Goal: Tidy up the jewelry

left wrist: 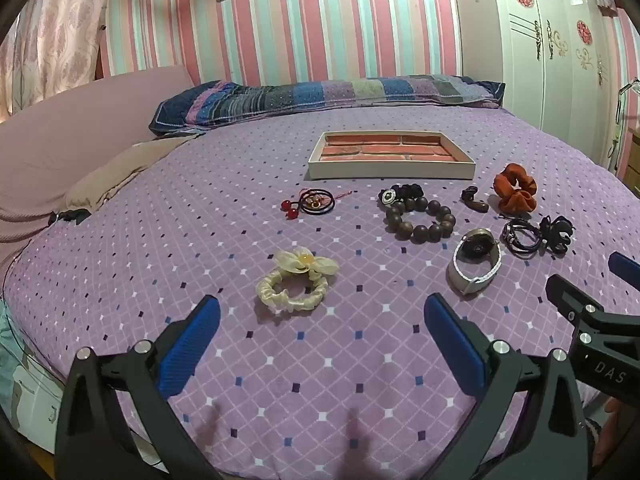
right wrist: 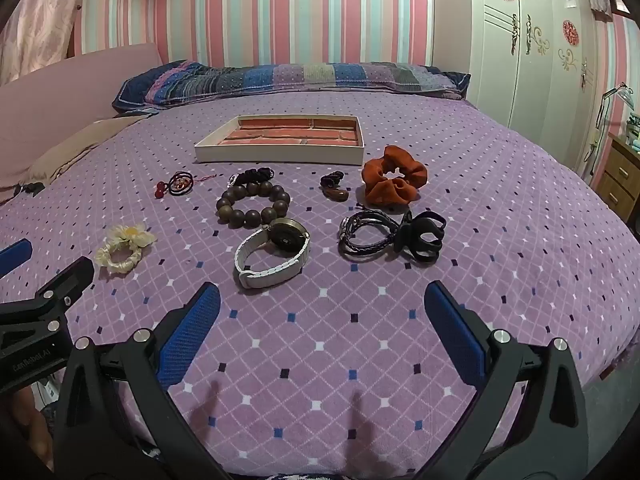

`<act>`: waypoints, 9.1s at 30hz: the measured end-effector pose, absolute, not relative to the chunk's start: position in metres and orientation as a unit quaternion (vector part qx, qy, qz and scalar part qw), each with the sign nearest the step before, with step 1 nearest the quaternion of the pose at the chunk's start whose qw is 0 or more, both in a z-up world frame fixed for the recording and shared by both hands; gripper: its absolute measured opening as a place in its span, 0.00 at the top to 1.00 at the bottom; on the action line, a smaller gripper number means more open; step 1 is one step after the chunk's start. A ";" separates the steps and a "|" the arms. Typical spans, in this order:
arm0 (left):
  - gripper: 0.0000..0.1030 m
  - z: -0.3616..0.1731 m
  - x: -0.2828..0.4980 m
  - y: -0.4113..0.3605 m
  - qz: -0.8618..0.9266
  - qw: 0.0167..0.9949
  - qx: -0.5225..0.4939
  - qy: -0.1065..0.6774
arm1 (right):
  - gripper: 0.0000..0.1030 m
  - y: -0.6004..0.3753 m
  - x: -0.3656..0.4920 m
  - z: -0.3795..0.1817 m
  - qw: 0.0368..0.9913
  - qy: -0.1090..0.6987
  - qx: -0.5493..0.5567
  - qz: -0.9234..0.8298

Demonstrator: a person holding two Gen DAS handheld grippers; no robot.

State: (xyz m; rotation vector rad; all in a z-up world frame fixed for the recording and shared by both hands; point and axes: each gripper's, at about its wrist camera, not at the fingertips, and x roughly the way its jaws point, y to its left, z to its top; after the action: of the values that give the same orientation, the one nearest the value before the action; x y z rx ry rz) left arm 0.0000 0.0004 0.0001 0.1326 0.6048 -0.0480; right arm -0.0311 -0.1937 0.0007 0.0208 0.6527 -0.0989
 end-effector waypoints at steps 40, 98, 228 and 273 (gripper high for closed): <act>0.03 0.000 0.001 0.000 -0.025 0.952 0.062 0.300 | 0.04 -0.194 -0.031 0.000 0.946 0.320 0.009 -0.049; 0.03 -0.005 -0.002 0.007 -0.019 0.952 0.053 0.301 | 0.04 -0.205 -0.033 -0.004 0.945 0.320 0.041 -0.053; 0.87 -0.005 0.528 -0.057 -0.115 0.876 -0.017 0.467 | 0.48 -0.316 0.474 0.001 0.899 0.429 0.090 -0.020; 0.30 0.099 0.192 0.006 -0.117 0.930 0.043 0.344 | 0.09 -0.333 0.154 0.135 0.953 0.300 0.052 -0.014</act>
State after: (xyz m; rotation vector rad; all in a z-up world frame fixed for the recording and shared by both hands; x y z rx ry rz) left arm 0.1920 0.0059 0.0991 0.0890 0.7053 -0.2395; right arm 0.1536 -0.3334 0.1351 0.1063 0.6087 -0.0276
